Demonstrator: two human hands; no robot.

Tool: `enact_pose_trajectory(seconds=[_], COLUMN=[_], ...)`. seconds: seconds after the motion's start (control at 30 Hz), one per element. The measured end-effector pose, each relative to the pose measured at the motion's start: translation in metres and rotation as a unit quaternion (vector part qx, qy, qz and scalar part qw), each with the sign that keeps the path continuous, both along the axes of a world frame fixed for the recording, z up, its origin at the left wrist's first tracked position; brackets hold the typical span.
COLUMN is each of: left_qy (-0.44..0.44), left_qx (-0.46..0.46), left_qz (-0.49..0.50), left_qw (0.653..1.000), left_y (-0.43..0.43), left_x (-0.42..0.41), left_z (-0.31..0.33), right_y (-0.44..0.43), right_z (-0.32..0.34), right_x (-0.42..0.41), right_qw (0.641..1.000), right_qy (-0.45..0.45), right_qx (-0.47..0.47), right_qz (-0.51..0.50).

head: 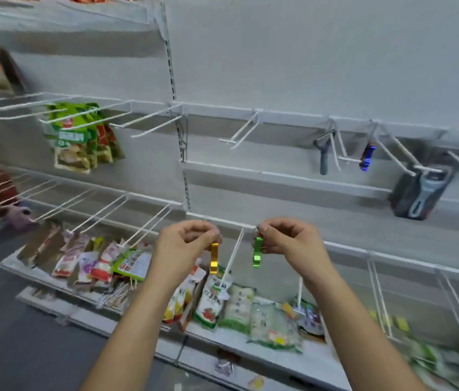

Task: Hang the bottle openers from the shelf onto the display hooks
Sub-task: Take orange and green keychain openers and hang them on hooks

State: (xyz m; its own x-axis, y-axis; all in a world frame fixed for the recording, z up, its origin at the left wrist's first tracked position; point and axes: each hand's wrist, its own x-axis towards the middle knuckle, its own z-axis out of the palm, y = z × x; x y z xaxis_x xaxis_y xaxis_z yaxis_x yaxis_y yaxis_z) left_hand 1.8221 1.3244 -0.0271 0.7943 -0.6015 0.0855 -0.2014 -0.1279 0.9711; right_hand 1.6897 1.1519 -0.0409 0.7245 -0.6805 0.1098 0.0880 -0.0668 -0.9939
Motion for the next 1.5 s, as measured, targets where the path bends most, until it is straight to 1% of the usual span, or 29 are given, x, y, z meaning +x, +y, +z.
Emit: enact_pose_trajectory(seconds=[0.17, 0.27, 0.4, 0.63, 0.77, 0.83, 0.97, 1.07, 1.2, 1.4, 1.5], left_qy=[-0.011, -0.002, -0.009, 0.004, -0.001, 0.002, 0.007, 0.004, -0.009, -0.012, -0.011], left_qx=[-0.009, -0.012, -0.025, -0.021, -0.022, -0.038, -0.042, -0.034, -0.038, -0.037, -0.037], left_qz=[-0.068, -0.098, -0.119, -0.171, -0.209, -0.231, -0.239, -0.252, -0.241, -0.234, -0.234], left_qw=[0.998, 0.995, 0.992, 0.985, 0.978, 0.972, 0.97, 0.967, 0.97, 0.972, 0.972], left_y=[-0.05, -0.077, -0.107, -0.146, -0.167, -0.176, -0.188, -0.191, -0.201, -0.209, -0.213], left_x=[-0.022, -0.037, -0.054, -0.07, -0.069, -0.068, -0.067, -0.067, -0.068, -0.083, -0.088], left_z=[0.009, 0.013, 0.015, 0.012, 0.01, 0.008, 0.004, 0.002, 0.006, 0.008, 0.008], right_y=[-0.028, -0.044, -0.063, -0.079, -0.085, -0.088, -0.097, -0.103, -0.112, -0.13, -0.137], right_z=[0.007, 0.012, 0.013, 0.015, 0.018, 0.02, 0.024, 0.032, 0.038, 0.057, 0.066], right_x=[-0.044, -0.068, -0.095, -0.112, -0.119, -0.121, -0.124, -0.125, -0.127, -0.131, -0.128], right_qw=[0.998, 0.995, 0.994, 0.987, 0.982, 0.978, 0.973, 0.969, 0.964, 0.956, 0.953], right_qy=[0.001, -0.008, -0.007, -0.007, 0.009, 0.003, 0.004, -0.011, -0.033, -0.1, -0.114], right_qx=[-0.006, 0.002, -0.008, 0.009, -0.011, -0.021, -0.048, -0.066, -0.091, -0.078, -0.073], right_qz=[-0.068, -0.1, -0.113, -0.162, -0.186, -0.209, -0.226, -0.239, -0.247, -0.263, -0.27])
